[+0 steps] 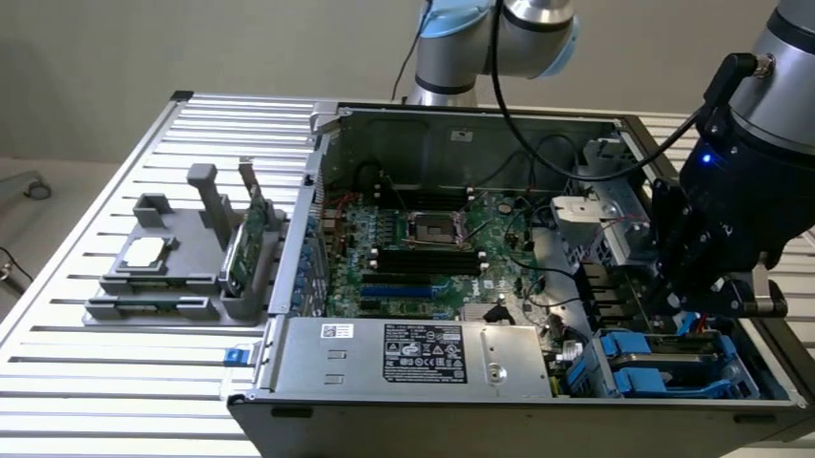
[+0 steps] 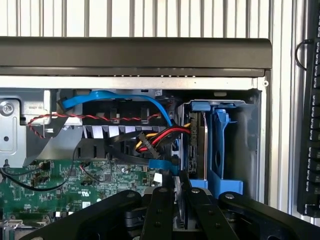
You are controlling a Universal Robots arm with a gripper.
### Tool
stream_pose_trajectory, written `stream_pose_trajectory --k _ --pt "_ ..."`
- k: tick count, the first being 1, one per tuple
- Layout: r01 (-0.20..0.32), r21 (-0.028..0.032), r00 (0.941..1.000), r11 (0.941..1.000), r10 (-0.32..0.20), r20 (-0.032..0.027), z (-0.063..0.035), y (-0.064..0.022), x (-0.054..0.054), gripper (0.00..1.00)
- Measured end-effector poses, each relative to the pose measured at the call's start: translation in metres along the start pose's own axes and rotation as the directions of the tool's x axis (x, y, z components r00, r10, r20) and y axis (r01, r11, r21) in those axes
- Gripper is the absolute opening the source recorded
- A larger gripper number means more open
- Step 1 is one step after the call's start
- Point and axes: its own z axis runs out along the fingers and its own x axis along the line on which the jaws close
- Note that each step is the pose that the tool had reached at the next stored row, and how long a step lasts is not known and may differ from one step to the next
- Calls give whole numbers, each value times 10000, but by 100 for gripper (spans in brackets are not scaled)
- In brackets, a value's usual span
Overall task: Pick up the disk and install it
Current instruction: 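Insert the second disk wire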
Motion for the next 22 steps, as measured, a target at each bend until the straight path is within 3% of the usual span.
stream_pose_trajectory --k 9,22 --pt "-4 276 10000 9996 6 -89 23 43 -96 16" --pt "-7 498 9997 9988 19 -239 85 103 -192 16"
